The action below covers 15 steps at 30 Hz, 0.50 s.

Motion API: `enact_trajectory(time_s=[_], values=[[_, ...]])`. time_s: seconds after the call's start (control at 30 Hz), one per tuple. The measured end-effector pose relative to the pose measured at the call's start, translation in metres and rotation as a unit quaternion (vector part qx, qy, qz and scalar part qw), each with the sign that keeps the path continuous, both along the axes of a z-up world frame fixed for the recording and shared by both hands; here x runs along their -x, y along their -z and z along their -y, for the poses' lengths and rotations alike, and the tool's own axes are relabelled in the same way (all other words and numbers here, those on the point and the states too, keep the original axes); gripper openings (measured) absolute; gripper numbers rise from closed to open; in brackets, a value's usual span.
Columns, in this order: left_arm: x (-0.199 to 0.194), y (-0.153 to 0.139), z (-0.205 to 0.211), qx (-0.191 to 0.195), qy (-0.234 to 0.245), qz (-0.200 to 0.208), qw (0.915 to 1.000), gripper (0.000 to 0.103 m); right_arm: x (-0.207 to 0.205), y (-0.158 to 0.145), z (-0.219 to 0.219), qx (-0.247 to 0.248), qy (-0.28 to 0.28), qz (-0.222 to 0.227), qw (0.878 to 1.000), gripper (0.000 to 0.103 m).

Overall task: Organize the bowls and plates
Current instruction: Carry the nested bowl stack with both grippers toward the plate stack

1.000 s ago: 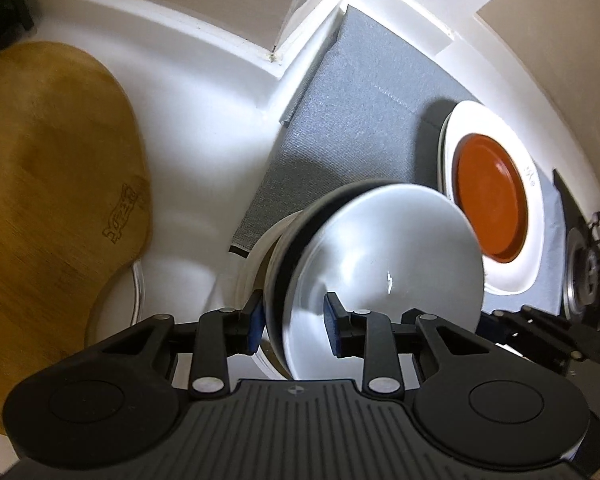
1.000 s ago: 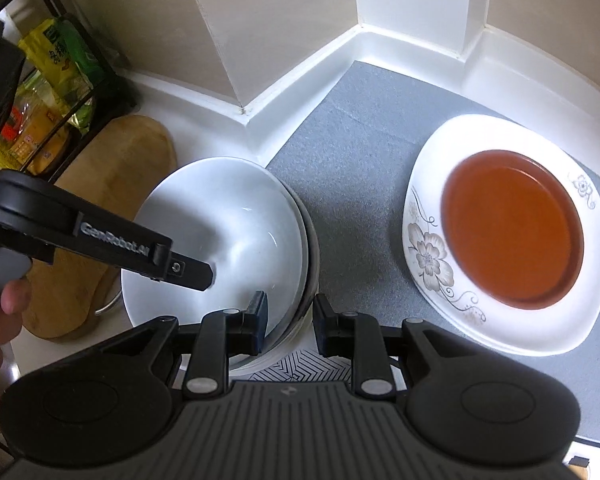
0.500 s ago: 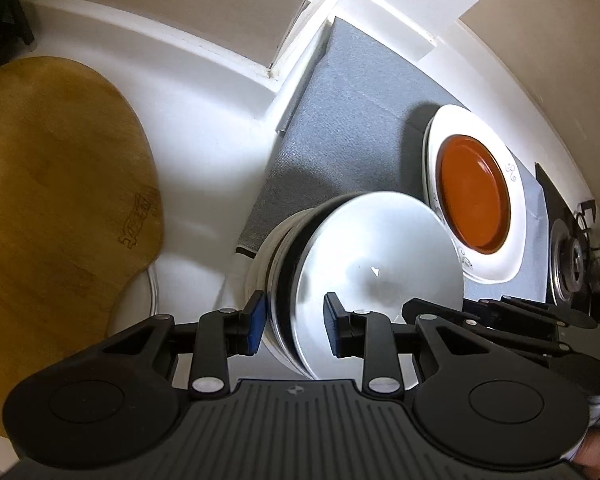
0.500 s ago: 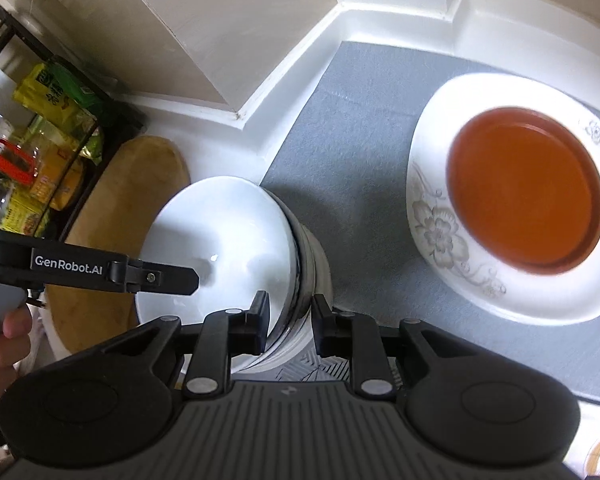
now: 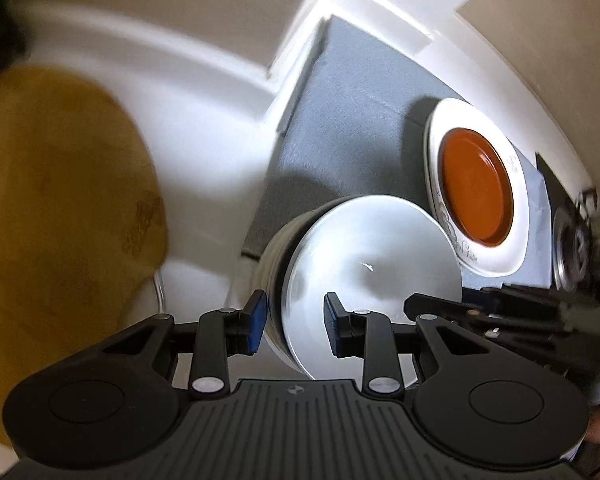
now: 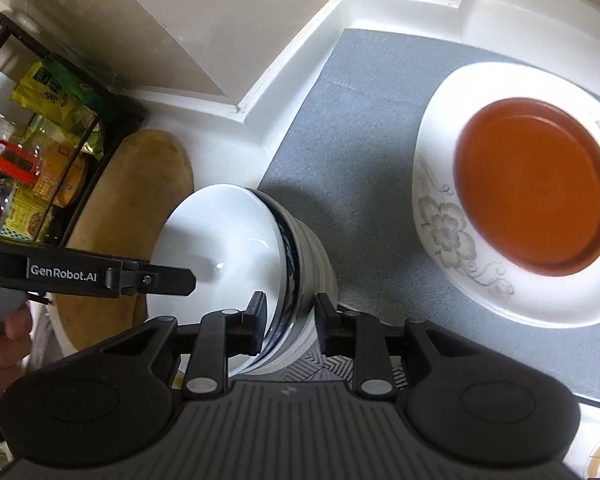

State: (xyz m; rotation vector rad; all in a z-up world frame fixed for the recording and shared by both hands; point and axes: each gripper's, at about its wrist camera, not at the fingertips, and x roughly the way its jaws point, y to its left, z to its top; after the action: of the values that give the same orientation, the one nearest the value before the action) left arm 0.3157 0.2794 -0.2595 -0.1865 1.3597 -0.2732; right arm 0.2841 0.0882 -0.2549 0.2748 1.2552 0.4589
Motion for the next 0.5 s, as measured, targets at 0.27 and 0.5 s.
enact_trajectory(time_s=[0.27,0.5], values=[[0.001,-0.003,0.002,-0.014,0.062,0.053,0.9966,0.028,-0.013,-0.002,0.014,-0.034,-0.003,0.025,0.999,0.026],[0.008,-0.006,0.006,-0.038,0.068,0.06,0.9952,0.02,-0.022,-0.005,0.011,-0.024,-0.029,0.033,0.999,0.016]])
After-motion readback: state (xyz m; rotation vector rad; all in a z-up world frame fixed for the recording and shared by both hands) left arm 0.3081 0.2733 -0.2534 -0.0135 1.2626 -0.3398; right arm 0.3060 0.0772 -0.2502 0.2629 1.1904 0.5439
